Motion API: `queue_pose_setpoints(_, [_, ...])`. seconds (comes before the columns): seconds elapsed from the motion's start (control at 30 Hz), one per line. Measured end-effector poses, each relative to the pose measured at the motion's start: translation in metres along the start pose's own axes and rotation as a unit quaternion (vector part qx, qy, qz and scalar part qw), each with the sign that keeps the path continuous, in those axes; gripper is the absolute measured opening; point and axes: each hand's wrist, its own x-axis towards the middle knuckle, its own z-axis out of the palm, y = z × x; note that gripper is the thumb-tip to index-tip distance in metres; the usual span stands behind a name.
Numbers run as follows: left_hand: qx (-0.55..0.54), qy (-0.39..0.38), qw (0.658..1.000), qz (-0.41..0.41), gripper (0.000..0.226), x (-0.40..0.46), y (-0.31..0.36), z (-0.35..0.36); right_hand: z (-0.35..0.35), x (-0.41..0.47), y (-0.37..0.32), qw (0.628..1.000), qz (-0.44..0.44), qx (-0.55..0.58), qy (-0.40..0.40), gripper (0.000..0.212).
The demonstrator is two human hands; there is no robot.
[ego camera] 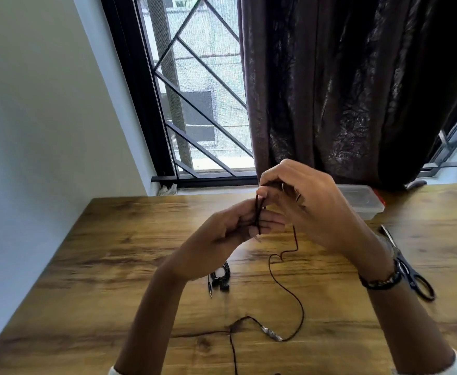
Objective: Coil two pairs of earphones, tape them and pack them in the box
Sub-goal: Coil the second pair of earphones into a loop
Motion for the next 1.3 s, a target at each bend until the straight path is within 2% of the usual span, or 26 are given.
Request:
queue_pose_setpoints(0.17, [-0.077, 0.003, 0.997, 0.022, 0.040, -0.005, 0.012, 0.001, -0.002, -0.001, 0.003, 0.997, 0.014, 0.053, 0.046, 0.010])
queue_pose_setpoints(0.47, [-0.133, 0.070, 0.988, 0.037, 0.035, -0.005, 0.019, 0.006, 0.004, -0.004, 0.005, 0.990, 0.025, 0.132, 0.052, 0.016])
queue_pose_setpoints(0.77, [-0.227, 0.086, 0.969, 0.054, 0.036, -0.001, 0.019, 0.009, 0.049, -0.028, 0.006, 0.952, 0.117, 0.277, 0.053, 0.026])
queue_pose_setpoints(0.93, [-0.234, 0.115, 0.964, 0.046, 0.040, 0.000, 0.015, 0.010, 0.065, -0.037, -0.005, 0.947, 0.131, 0.280, 0.089, 0.018])
queue_pose_setpoints(1.07, [-0.246, 0.146, 0.957, 0.049, 0.037, 0.001, 0.014, 0.008, 0.071, -0.042, -0.008, 0.953, 0.145, 0.253, 0.081, 0.025])
queue_pose_setpoints(1.3, [-0.232, 0.161, 0.959, -0.025, 0.027, -0.006, 0.016, 0.004, 0.047, -0.033, -0.007, 0.945, 0.172, 0.260, 0.100, 0.029])
